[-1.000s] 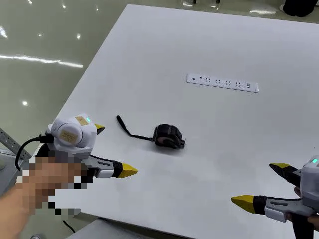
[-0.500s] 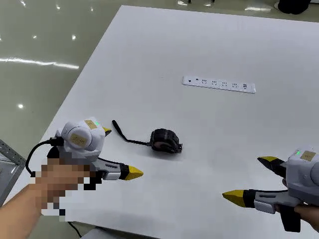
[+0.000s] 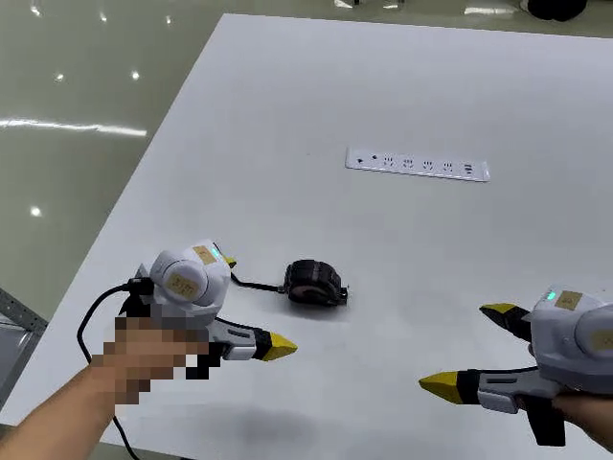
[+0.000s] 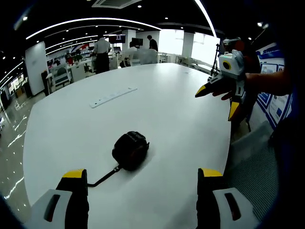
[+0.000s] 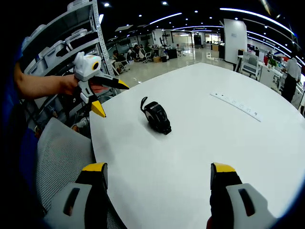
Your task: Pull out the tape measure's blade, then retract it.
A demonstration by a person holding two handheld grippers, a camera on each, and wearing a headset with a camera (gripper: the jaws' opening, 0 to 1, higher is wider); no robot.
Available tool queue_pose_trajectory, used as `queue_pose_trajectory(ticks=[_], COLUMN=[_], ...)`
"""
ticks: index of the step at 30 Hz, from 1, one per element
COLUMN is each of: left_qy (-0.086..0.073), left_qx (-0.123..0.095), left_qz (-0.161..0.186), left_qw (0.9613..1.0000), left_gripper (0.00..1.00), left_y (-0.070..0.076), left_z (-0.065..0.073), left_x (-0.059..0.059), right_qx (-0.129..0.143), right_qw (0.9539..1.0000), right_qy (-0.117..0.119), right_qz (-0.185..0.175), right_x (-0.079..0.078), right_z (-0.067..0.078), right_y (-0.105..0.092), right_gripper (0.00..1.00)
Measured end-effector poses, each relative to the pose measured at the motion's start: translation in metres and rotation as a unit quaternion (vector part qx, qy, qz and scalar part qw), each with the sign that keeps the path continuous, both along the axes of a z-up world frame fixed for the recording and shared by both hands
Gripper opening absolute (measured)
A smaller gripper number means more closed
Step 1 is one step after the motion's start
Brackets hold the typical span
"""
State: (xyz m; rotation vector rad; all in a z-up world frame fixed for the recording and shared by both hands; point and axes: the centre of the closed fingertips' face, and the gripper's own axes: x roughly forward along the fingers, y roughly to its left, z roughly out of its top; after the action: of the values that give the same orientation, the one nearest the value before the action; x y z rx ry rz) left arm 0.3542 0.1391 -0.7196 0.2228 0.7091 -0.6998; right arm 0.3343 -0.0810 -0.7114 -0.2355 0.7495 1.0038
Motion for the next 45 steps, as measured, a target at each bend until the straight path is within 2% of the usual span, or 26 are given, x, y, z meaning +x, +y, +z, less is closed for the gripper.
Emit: queue_pose_trajectory(ticks=[7,19,33,39,40,45], left_qy=[-0.003,0.001,-0.007,-0.009,-0.009,-0.011], left_qx=[0.014,0.026,0.053,0.059,0.060,0.066], left_qz=[-0.015,-0.037,-0.073,-0.092,-0.094,-0.107], left_qw=[0.9998,0.9990,0.9959,0.9940,0.9937,0.9920], left_gripper=[0.89,0.87,0.82,0.79,0.79,0.77], left_y=[-0.007,-0.014,-0.023,-0.027,-0.028,-0.031], left_z=[-0.004,-0.012,-0.020,-0.023,-0.023,-0.026], left_x=[0.009,0.020,0.040,0.046,0.047,0.052], right_qx=[0.005,-0.008,-0.010,-0.010,-0.001,-0.004], right_qw=[0.9999,0.9990,0.9967,0.9950,0.9934,0.9924], right_qy=[0.002,0.010,0.012,0.003,-0.013,-0.008], right_qz=[0.014,0.042,0.079,0.099,0.114,0.123], right_x=[0.005,0.013,0.028,0.032,0.034,0.038], right_z=[-0.001,-0.018,-0.034,-0.038,-0.036,-0.042], right_y=[0.010,0.019,0.038,0.048,0.052,0.059], right_gripper=[0.84,0.80,0.78,0.75,0.73,0.72])
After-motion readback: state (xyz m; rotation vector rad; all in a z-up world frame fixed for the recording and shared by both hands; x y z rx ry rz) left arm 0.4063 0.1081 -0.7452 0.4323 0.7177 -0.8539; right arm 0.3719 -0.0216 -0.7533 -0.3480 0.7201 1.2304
